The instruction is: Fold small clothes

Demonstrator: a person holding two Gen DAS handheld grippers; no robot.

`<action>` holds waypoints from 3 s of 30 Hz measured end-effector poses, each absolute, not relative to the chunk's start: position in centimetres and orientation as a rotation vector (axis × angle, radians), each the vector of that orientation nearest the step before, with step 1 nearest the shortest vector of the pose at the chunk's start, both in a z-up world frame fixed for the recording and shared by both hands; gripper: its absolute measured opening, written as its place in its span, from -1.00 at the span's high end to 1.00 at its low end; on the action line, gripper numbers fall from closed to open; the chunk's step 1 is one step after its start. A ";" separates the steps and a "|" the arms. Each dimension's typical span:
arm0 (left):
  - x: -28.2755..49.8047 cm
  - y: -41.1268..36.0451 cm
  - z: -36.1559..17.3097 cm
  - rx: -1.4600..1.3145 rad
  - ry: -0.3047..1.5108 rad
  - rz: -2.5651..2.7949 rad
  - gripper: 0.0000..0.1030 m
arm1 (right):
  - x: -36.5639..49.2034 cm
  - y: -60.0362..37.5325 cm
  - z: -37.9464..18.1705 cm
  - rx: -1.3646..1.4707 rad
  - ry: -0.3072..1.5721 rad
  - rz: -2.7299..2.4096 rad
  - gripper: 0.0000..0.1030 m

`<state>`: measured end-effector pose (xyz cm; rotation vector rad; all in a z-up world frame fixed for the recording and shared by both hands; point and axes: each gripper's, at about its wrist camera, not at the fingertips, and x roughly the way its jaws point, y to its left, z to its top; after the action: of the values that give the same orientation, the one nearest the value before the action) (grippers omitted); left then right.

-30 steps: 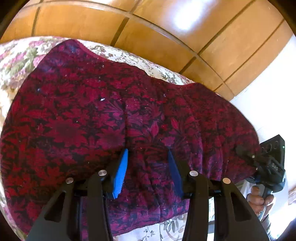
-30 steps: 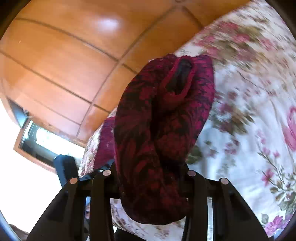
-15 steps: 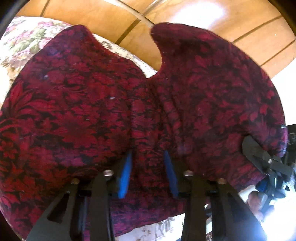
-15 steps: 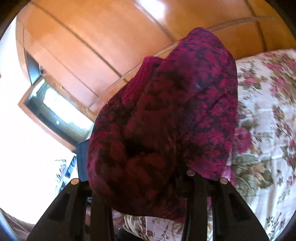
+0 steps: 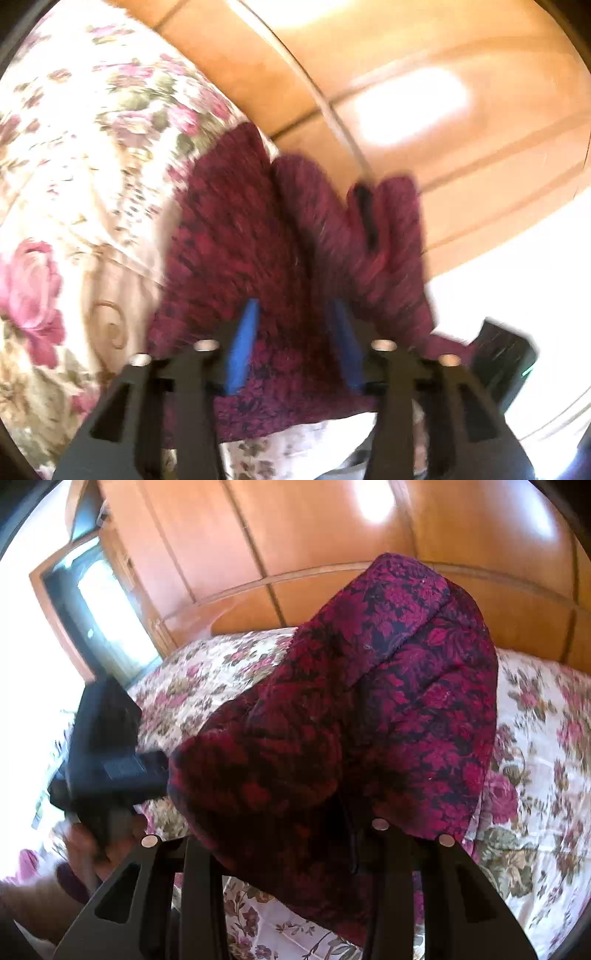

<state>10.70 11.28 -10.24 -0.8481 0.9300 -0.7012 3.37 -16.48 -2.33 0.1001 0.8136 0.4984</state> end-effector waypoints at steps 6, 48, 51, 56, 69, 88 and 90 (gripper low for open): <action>12.2 14.3 -10.8 -1.055 0.906 -0.795 -0.39 | 2.9 -13.4 -2.7 -0.025 0.797 0.536 0.30; 14.9 0.7 0.3 -0.147 0.804 -0.759 0.24 | -0.5 -23.9 0.5 0.323 0.696 0.626 -0.24; 13.5 1.4 1.6 -0.105 0.768 -0.740 0.24 | 0.2 -23.4 -0.8 0.281 0.736 0.562 -0.19; 11.8 4.0 1.6 -0.104 0.759 -0.673 0.25 | 1.1 -17.9 -3.0 0.074 0.773 0.538 -0.18; 11.4 8.2 -5.1 -0.329 0.853 -0.528 0.03 | 1.9 -13.7 -6.3 -0.148 0.834 0.517 -0.23; 12.0 8.4 -6.7 -0.179 0.841 -0.423 -0.45 | 19.3 -12.6 -4.8 -0.020 0.974 0.260 -0.52; 12.5 8.6 -7.6 -0.202 0.854 -0.421 -0.46 | 20.5 -12.4 -6.2 -0.033 1.014 0.239 -0.55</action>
<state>12.53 8.65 -7.61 -0.2025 0.8542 -0.4212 20.52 -12.40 -6.24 -0.0329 1.0141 0.2386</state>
